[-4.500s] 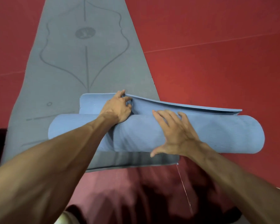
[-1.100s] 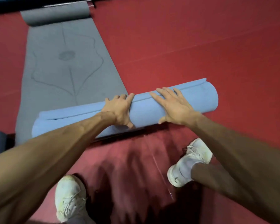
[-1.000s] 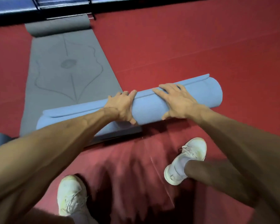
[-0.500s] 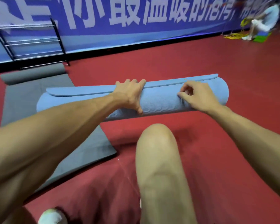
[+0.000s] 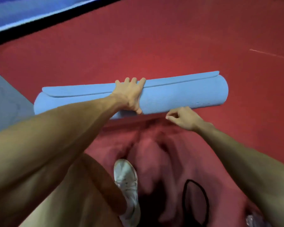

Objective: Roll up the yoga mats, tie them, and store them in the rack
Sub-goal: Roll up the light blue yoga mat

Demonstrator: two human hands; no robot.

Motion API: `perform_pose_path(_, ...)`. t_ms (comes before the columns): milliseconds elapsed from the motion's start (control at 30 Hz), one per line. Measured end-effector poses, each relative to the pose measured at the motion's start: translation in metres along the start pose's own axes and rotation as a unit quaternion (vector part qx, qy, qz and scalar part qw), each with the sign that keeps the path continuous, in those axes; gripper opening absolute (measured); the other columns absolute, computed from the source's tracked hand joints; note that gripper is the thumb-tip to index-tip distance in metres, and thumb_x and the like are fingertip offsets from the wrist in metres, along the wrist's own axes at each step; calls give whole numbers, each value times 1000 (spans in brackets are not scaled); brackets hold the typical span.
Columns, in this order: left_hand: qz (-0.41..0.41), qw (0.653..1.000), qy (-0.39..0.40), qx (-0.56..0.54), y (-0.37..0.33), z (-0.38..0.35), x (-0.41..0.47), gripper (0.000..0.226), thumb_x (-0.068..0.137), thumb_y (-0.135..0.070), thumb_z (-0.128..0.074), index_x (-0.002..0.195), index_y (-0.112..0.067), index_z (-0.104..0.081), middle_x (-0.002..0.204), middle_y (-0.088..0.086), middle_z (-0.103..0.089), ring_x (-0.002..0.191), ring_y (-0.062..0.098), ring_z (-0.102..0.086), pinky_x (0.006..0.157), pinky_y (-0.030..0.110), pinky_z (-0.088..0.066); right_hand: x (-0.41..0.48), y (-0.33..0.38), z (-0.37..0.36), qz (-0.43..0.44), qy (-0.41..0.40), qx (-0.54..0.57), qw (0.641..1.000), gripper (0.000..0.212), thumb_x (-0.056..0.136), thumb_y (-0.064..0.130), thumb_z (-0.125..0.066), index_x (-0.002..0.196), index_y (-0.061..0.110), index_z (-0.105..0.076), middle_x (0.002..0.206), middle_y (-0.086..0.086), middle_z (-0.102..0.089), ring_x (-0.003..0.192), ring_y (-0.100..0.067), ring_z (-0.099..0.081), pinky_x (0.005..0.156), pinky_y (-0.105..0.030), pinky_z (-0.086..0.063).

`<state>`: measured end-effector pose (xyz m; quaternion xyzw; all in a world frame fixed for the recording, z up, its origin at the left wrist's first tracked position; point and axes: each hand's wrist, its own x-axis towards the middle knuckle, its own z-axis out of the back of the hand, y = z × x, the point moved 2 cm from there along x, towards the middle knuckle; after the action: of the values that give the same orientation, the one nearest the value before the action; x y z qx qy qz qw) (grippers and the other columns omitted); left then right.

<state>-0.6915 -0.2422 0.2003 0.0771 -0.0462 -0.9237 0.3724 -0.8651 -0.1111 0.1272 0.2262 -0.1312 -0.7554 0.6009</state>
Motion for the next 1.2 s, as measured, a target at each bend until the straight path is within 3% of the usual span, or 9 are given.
perform_pose_path(167,-63,997,36,15,-46,-58,30,117,44,-51,-83,139,-20,-22,126,9,-45,113,33,-44,91,56,-37,-27,-75,-59,-99,59,20,993,39,90,29,-64,126,15,-60,118,-7,-67,109,-25,-61,91,-29,-45)
perform_pose_path(400,-146,987,61,22,-93,-138,42,122,49,-56,-79,146,-19,-15,132,7,-41,119,31,-41,98,59,-34,-81,-160,-173,-253,245,-10,936,40,82,33,-72,115,10,-68,119,-8,-67,112,-22,-61,88,-24,-43)
perform_pose_path(533,-172,981,86,8,-110,-167,38,123,52,-56,-79,148,-18,-12,139,7,-37,124,30,-38,102,58,-29,-117,-178,-217,-221,302,-129,918,75,84,41,-68,146,15,-35,154,-13,-28,140,-30,-30,112,-34,-23)
perform_pose_path(600,-186,979,84,-1,-117,-173,34,120,54,-57,-77,148,-18,-13,138,7,-37,123,30,-39,103,58,-29,-123,-178,-227,-199,293,-189,916,67,88,41,-60,145,19,-33,156,-14,-23,140,-32,-27,112,-38,-21)
perform_pose_path(700,-195,977,84,-19,-120,-173,28,119,55,-58,-75,148,-19,-12,140,6,-35,124,29,-38,104,58,-28,-119,-170,-226,-216,257,-161,928,43,88,38,-58,128,25,-51,143,-6,-44,131,-26,-42,106,-35,-27)
perform_pose_path(833,-180,979,84,-44,-103,-154,27,123,53,-53,-79,150,-20,-11,143,6,-32,129,29,-34,106,59,-26,-102,-155,-198,-264,199,-75,941,48,86,33,-62,131,19,-51,130,-8,-58,123,-27,-51,99,-34,-40)
perform_pose_path(933,-164,983,62,-58,-77,-124,28,125,51,-54,-81,150,-20,-13,141,7,-35,128,31,-35,105,59,-29,-80,-140,-168,-277,131,-15,952,35,84,28,-65,115,13,-60,117,-13,-65,112,-29,-59,93,-34,-46)
perform_pose_path(1100,-96,993,-4,-67,-14,-68,18,127,47,-55,-84,149,-21,-16,140,9,-37,128,33,-37,103,60,-30,-32,-93,-126,-289,72,147,943,16,83,20,-67,69,13,-65,78,-14,-68,63,-22,-66,72,-41,-54)
perform_pose_path(1200,-40,995,-45,-73,32,-33,3,125,45,-56,-84,147,-21,-20,136,9,-41,124,34,-40,101,58,-32,-4,-42,-101,-235,18,236,943,16,87,8,-58,94,20,-66,69,-11,-60,40,-6,-49,50,-30,-47)
